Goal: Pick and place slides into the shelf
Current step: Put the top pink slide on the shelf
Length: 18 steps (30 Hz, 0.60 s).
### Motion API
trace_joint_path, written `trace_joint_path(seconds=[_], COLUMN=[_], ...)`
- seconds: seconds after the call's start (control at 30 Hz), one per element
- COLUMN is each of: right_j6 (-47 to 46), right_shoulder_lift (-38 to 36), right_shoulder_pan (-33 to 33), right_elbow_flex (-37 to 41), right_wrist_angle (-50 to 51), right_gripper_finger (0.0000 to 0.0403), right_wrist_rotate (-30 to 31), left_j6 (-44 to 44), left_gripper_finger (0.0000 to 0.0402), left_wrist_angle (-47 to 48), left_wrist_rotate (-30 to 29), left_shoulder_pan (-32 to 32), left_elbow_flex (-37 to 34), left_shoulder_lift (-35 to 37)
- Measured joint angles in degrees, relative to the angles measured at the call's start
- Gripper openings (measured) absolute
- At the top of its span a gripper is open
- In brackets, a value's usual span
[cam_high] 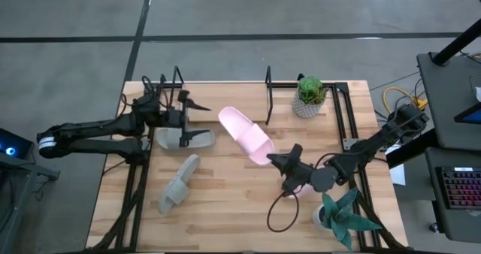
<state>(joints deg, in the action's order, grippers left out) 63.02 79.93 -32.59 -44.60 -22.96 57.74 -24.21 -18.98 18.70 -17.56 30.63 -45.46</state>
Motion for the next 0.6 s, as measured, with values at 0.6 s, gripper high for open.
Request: trace_joint_path(seconds=[0.6], right_j6=[-14.6], right_shoulder_lift=[-4.6], right_shoulder_pan=[1.6], right_elbow_flex=[0.0], right_wrist_angle=[0.0], right_gripper_finger=[0.0018], right_wrist_rotate=[-0.7], left_j6=[-29.1], left_gripper_finger=[0.0301], left_wrist_angle=[-9.7], left_wrist_rotate=[-21.0], left_shoulder_pan=[9.4], left_elbow_flex=[0.0], left_shoulder_lift=[-11.9])
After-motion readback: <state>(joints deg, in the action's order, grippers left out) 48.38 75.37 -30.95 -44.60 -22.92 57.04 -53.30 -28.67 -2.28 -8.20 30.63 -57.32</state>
